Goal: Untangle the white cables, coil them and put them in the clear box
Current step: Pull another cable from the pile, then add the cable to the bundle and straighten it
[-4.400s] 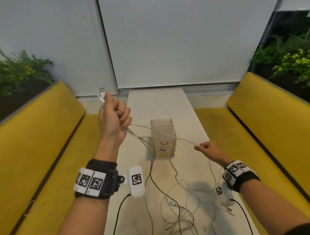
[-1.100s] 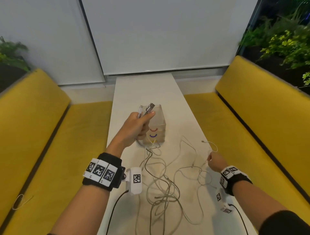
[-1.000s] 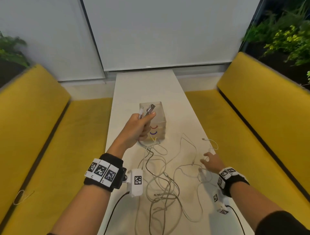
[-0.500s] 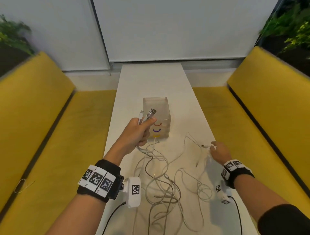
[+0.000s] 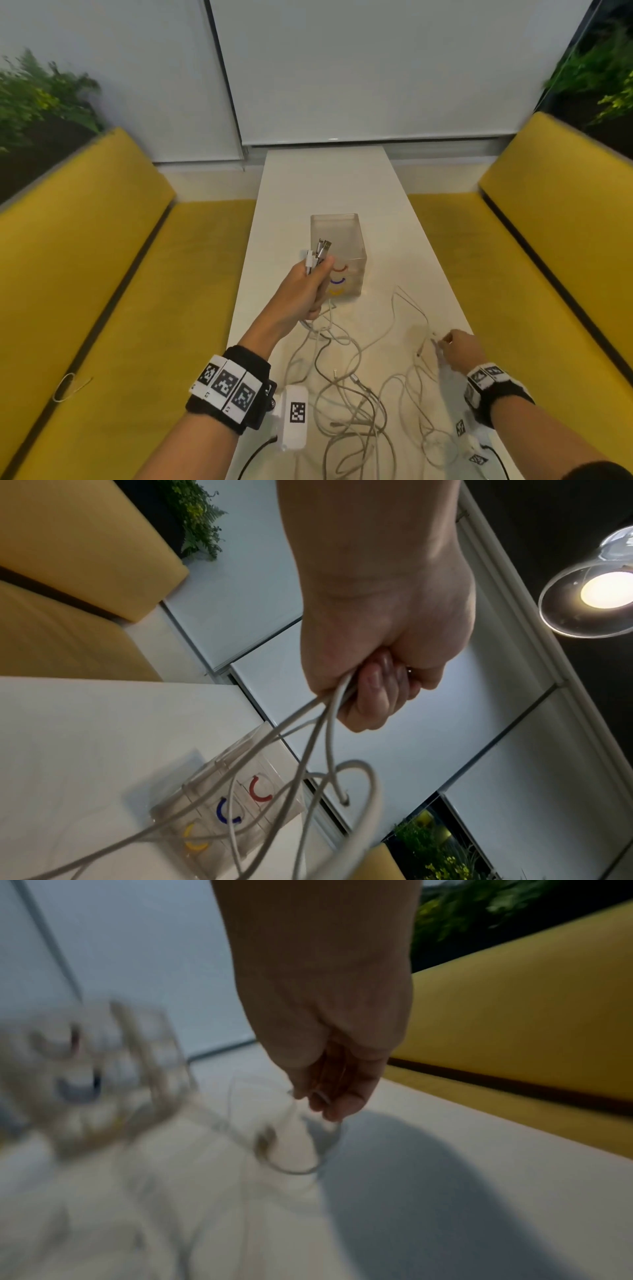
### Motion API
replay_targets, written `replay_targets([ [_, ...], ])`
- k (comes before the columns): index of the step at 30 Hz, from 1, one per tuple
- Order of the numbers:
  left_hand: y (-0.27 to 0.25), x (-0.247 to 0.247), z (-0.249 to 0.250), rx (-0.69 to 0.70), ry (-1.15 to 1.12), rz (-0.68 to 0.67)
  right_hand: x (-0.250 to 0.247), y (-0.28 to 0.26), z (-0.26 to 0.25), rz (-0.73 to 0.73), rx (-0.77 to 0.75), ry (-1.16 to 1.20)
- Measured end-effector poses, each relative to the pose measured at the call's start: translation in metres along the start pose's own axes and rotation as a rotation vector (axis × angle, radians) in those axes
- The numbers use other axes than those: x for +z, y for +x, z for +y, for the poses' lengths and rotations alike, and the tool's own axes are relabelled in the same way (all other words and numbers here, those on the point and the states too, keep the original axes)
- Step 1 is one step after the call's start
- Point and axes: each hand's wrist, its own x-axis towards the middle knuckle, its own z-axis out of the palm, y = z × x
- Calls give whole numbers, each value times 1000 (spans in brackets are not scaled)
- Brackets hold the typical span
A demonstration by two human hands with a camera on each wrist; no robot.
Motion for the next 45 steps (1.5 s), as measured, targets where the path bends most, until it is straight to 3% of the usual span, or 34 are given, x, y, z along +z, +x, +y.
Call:
replay_targets([
  [3, -6, -2, 7, 16, -30, 63, -43, -21, -30, 47, -18, 545],
  [5, -5, -4, 11, 16, -53, 137, -82, -45, -72, 21, -153, 824],
  [7, -3, -3, 17, 23, -73, 194, -114, -74, -120, -69, -376, 953],
  [12, -4, 9, 45, 160, -31, 154, -142, -146, -214, -283, -830, 904],
  [14, -6, 11, 52, 236, -19, 163, -142, -159, -234, -293, -925, 802],
  [18, -5, 3, 59, 322, 37, 306, -153, -168, -246, -251, -1023, 660],
  [21, -6, -11, 68, 347, -72, 423, -161, -163, -243, -274, -1026, 574],
  [24, -14, -31, 90, 367, -346, 459, -162, -141, -220, -338, -881, 512],
  [29, -30, -67, 120, 422, -709, 274, -152, -101, -163, -355, -589, 542],
  [33, -29, -48, 111, 380, -432, 126, -156, -108, -173, -311, -596, 531],
  [36, -21, -15, 95, 387, 147, 111, -168, -136, -207, -402, -735, 592],
  [38, -17, -1, 85, 360, 401, 58, -179, -154, -223, -437, -858, 652],
  [45, -11, -12, 83, 328, 543, 50, -192, -170, -217, -319, -983, 593],
])
